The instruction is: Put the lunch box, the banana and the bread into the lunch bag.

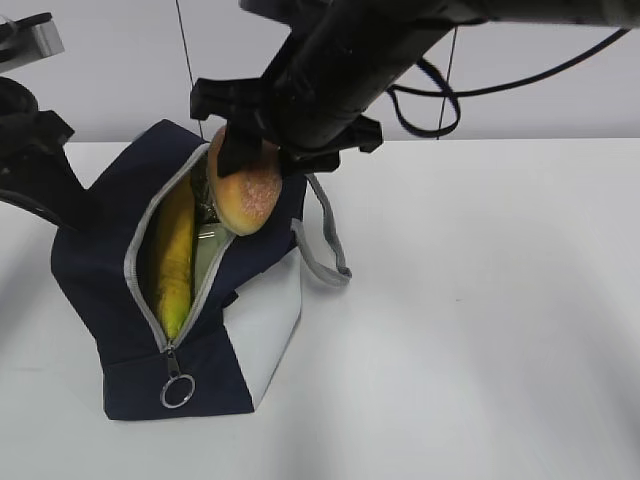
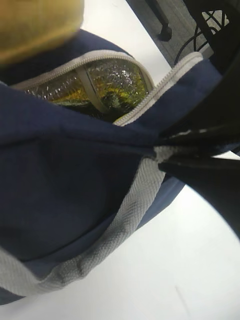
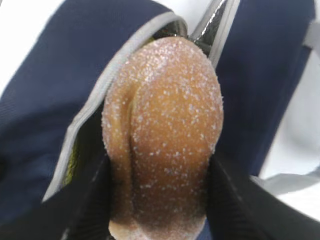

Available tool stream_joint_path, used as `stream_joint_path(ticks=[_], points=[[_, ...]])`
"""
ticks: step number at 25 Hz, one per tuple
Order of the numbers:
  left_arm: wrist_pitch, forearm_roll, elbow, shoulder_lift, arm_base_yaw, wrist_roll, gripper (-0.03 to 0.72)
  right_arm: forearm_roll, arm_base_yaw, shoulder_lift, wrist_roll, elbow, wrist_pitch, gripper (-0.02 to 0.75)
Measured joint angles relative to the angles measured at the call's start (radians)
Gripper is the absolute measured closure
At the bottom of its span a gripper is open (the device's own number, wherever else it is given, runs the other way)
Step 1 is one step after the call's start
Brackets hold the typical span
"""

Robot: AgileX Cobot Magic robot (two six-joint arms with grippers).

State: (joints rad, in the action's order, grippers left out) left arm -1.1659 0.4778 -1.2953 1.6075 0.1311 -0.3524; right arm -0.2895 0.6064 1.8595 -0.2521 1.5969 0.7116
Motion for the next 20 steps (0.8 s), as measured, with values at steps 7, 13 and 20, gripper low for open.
stream_joint_path(ticks=[7,13,20], points=[[0.0,0.002,0.0,0.0,0.0,0.002,0.665,-0.178,0.0,0.112,0.012,0.0,-0.091,0.346],[0.0,0.002,0.0,0.0,0.0,0.003,0.664,-0.327,0.0,0.177,0.049,0.0,-0.116,0.346],[0.0,0.002,0.0,0.0,0.0,0.003,0.664,-0.437,0.0,0.204,0.176,0.002,-0.125,0.288]])
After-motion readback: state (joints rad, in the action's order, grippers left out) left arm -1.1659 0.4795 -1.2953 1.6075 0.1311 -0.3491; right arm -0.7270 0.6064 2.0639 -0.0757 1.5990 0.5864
